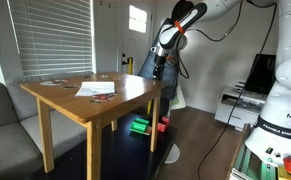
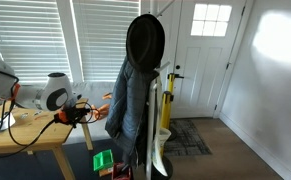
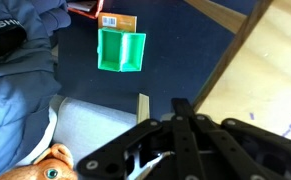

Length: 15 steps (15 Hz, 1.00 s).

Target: Move the table from the right to the left

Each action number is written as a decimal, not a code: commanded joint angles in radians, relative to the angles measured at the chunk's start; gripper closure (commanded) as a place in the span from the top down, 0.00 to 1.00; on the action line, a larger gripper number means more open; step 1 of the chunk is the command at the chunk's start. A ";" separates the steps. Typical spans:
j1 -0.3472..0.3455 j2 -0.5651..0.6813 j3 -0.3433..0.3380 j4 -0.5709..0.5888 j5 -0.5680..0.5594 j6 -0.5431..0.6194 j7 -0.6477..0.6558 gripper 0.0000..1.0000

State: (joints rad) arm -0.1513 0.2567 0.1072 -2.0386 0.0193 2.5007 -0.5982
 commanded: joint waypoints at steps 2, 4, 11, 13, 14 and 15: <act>0.035 -0.041 0.019 -0.030 0.057 -0.036 -0.028 0.00; 0.041 -0.042 0.018 -0.032 0.054 -0.036 -0.026 0.00; 0.021 -0.085 -0.071 0.020 0.001 -0.159 0.121 0.00; 0.017 -0.139 -0.102 0.016 0.001 -0.237 0.156 0.00; 0.016 -0.167 -0.114 0.011 0.010 -0.278 0.161 0.00; 0.014 -0.208 -0.122 -0.014 0.022 -0.299 0.155 0.00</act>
State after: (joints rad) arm -0.1372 0.1559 0.0109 -2.0100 0.0199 2.2974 -0.4711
